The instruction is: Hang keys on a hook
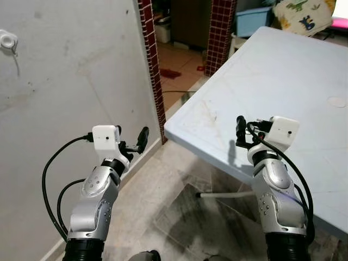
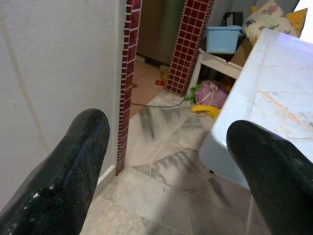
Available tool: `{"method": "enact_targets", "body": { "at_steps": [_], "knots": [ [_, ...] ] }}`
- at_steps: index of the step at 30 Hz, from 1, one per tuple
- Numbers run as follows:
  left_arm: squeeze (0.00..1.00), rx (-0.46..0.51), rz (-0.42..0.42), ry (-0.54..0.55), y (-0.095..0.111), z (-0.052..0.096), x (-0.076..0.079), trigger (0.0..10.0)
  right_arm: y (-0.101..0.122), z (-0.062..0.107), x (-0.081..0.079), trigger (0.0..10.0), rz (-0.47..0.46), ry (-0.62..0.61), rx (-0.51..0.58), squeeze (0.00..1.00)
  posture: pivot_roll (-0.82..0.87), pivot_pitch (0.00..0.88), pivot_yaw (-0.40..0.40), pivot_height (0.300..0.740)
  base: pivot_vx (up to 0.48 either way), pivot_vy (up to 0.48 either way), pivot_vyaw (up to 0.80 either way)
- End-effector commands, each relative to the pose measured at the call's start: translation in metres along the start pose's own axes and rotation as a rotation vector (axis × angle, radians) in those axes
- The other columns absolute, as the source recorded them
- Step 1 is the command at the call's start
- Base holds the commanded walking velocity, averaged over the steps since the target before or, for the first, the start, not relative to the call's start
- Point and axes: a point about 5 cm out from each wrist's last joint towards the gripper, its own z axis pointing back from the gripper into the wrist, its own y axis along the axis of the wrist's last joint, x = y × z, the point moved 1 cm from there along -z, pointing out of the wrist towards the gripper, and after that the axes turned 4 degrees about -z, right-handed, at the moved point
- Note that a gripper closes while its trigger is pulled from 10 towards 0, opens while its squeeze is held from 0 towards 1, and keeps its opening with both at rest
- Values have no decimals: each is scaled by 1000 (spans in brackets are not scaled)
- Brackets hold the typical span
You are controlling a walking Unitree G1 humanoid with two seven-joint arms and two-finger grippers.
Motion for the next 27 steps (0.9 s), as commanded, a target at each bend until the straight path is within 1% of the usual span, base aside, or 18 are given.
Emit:
{"method": "enact_targets", "body": {
  "at_steps": [1,4,5,7,12,14,21,22,23,24,26,27],
  "knots": [
    [0,-9,-15,0,0,3,-2,10000,5,1,-3,10000,-3,0,11,0,-48,163,71,740,0,0,0],
    [0,-12,-15,-1,0,3,-1,10000,1,1,-1,10000,-8,-14,-2,0,-47,164,72,740,0,0,0],
    [0,-13,-15,-3,0,3,-1,10000,-2,0,5,10000,-2,-48,-22,0,-46,168,74,740,0,0,0],
    [0,-15,-17,-6,-1,4,-1,10000,-4,0,9,10000,1,-69,-36,0,-44,170,75,740,0,0,0],
    [0,-16,-20,-7,0,4,-1,10000,-8,2,12,10000,31,-91,-54,0,-41,174,76,740,0,0,0],
    [0,-17,-21,-7,0,4,-1,10000,-10,3,12,10000,15,-90,-63,0,-39,175,77,740,0,0,0],
    [0,-21,-22,-8,-2,4,-1,10000,-18,2,17,10000,30,-103,-78,0,-40,174,78,740,0,0,0],
    [0,-21,-22,-8,-2,4,-1,10000,-19,1,18,9176,36,-103,-81,0,-39,174,78,740,0,0,0],
    [0,-21,-22,-8,-2,4,0,10000,-21,0,20,4000,39,-100,-82,0,-39,174,77,740,0,0,0],
    [0,-21,-22,-9,-2,4,0,10000,-22,-1,21,3137,42,-97,-83,0,-40,175,77,740,0,0,0],
    [0,-21,-22,-9,-2,4,0,10000,-23,-2,21,3020,53,-92,-84,0,-40,174,77,740,0,0,0],
    [0,-22,-23,-9,-2,4,0,10000,-24,-3,22,2314,62,-88,-81,0,-39,174,78,740,0,0,0]
  ]
}}
